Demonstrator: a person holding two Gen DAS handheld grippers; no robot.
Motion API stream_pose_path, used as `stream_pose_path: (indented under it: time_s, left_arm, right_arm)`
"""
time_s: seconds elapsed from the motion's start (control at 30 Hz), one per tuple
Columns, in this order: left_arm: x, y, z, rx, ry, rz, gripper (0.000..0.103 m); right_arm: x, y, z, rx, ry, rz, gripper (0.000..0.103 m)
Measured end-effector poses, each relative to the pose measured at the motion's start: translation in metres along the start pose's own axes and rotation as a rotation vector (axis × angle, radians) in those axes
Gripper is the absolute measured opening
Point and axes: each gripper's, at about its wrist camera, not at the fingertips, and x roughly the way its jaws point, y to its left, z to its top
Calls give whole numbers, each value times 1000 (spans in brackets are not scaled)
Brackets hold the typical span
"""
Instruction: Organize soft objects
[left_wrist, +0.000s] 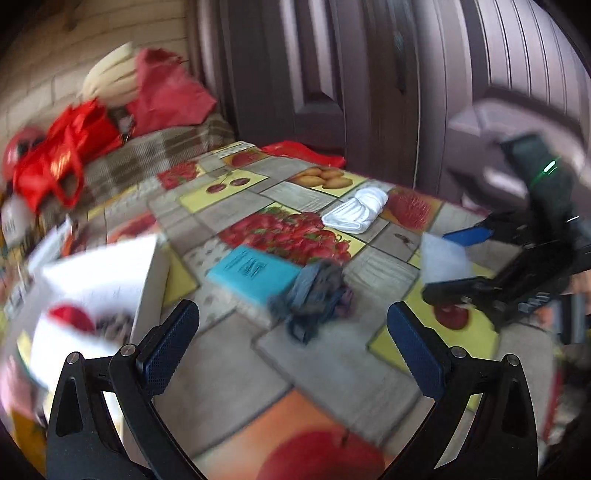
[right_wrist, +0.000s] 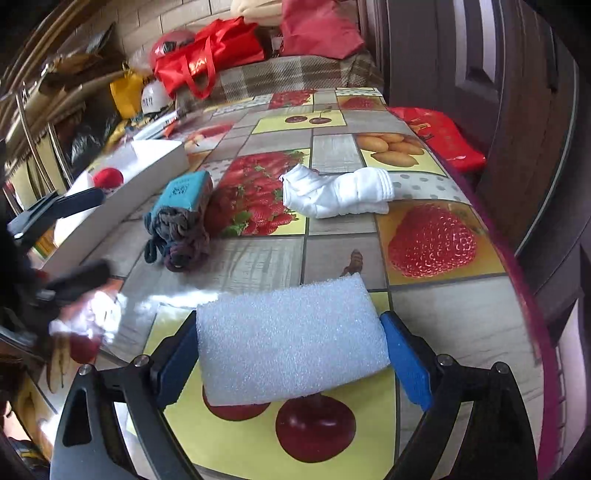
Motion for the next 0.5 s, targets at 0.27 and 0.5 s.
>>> stream_pose_path:
  time_s: [0.27, 0.5]
  left_arm:
    - [61, -53, 12, 295, 143, 138, 32]
    - [45, -61, -2, 328, 146, 66, 27]
  right_arm:
    - [-5, -17, -3, 98, -33, 109, 93]
    - [-5, -19, -2, 123, -47, 139, 93]
